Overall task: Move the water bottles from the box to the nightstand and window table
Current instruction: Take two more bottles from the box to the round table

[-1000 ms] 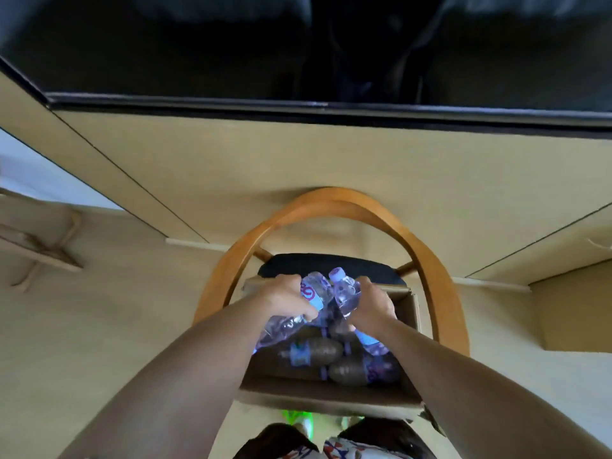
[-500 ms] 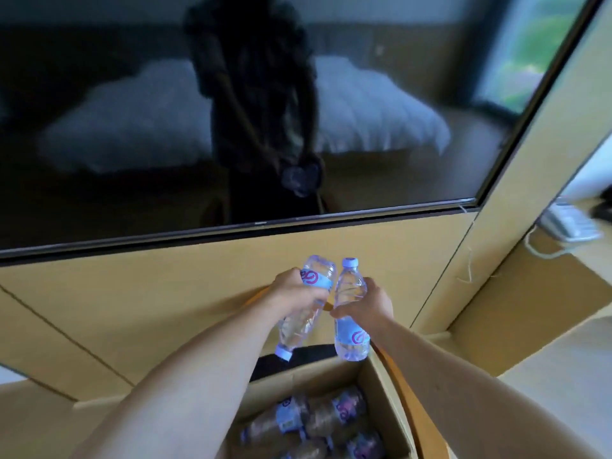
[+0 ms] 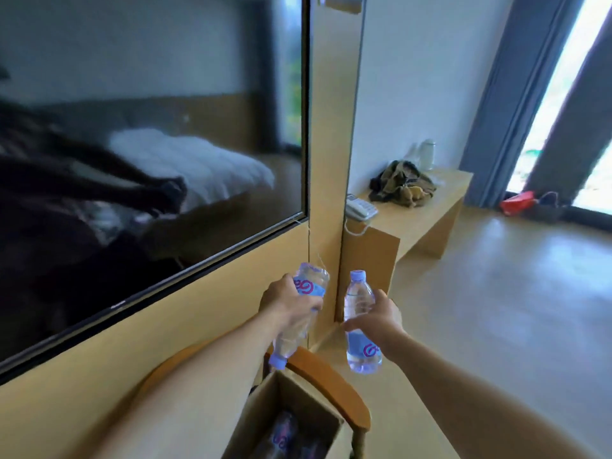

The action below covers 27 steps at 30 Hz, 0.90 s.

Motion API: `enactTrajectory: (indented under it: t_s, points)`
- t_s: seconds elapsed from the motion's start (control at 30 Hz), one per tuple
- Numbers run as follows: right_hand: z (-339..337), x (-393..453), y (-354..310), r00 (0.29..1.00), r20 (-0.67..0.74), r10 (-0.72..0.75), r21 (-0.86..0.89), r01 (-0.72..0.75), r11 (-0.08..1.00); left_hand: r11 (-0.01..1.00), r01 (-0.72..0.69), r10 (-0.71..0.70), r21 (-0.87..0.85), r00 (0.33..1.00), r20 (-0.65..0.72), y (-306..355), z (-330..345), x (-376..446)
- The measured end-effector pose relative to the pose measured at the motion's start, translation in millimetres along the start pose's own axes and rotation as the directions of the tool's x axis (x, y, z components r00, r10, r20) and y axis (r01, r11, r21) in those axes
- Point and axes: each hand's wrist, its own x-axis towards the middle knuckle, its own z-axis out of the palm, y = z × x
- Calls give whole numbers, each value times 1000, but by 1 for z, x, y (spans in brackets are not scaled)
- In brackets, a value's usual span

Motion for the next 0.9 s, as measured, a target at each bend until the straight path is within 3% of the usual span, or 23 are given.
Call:
enactTrajectory:
  t_s: [0.27, 0.53, 0.9]
  points:
    - [-136, -10, 72, 962, -252, 106, 204, -55, 977, 976, -212, 217, -49, 963, 162, 131, 91, -22]
    - [-305, -27, 156, 857, -474, 202, 109, -171, 979, 917, -395, 394, -61, 869, 299, 275, 229, -65]
    - [-492, -21, 264, 729, -596, 337, 150, -311, 938, 824, -566, 523, -39, 731, 437, 442, 388, -116]
